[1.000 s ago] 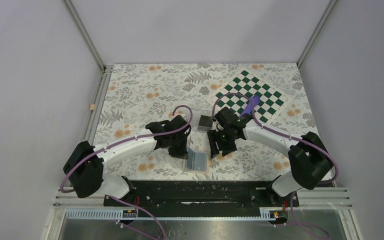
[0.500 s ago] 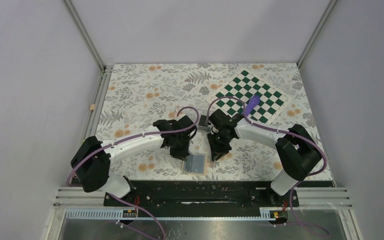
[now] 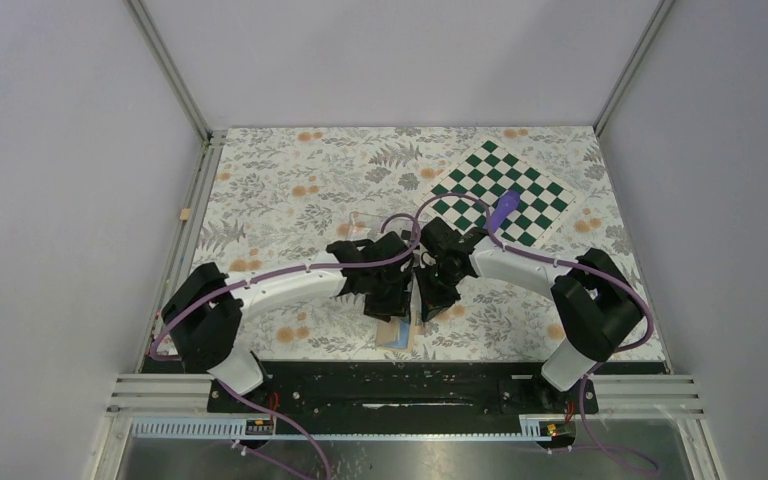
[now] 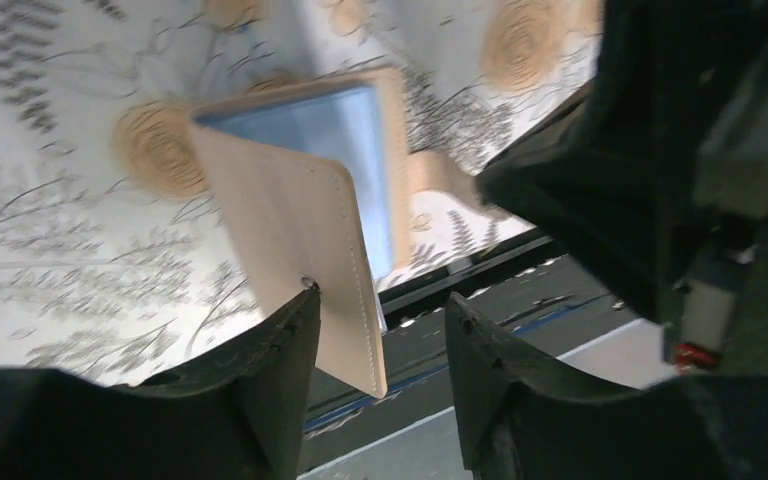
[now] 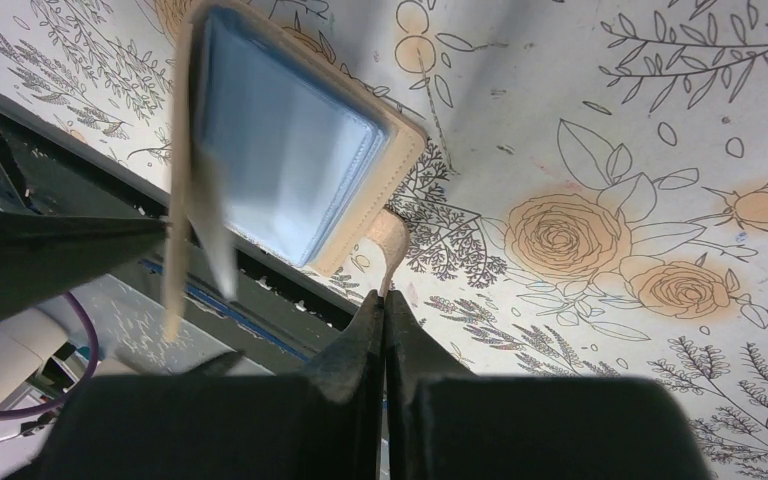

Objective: Put the credit cards into the card holder
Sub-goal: Close the card holder at the center of the board.

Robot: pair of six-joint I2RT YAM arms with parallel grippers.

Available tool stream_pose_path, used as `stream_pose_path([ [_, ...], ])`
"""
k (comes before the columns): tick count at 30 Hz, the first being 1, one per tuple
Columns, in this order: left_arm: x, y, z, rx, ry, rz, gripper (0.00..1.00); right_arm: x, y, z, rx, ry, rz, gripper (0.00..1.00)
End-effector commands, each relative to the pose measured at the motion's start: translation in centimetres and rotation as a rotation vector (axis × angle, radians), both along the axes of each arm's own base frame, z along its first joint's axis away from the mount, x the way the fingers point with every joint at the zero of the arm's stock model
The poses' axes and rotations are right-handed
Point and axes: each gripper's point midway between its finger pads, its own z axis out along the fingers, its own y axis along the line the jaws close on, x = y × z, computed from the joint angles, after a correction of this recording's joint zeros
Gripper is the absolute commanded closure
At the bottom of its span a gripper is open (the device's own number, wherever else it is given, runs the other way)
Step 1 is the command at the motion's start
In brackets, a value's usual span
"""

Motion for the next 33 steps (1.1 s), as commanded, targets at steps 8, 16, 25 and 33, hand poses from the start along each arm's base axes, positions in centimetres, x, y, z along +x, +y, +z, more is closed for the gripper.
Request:
stream_pose_path([
  [8, -1.9, -5.3, -2.1, -0.312, 0.134, -0.007, 0.46, -0.7, 0.6, 0.6, 0.05, 0.007, 0.006, 1.0],
  [16, -1.8, -6.0, -1.7, -0.437, 0.124, -0.031, 0.46, -0.8, 2.4, 1.8, 0.178, 0.027, -0.004, 0.97],
  [25, -1.4, -1.8, -0.9, -0.256, 0.075, 0.013, 0.62, 0.0, 4.6, 3.0, 0.288, 0.037, -0.021, 0.93],
  [33, -2.4, -0.5, -3.9, -0.143, 0.146, -0.007, 0.76, 0.6, 5.2, 3.2, 0.309, 0.033, -0.028, 0.84],
])
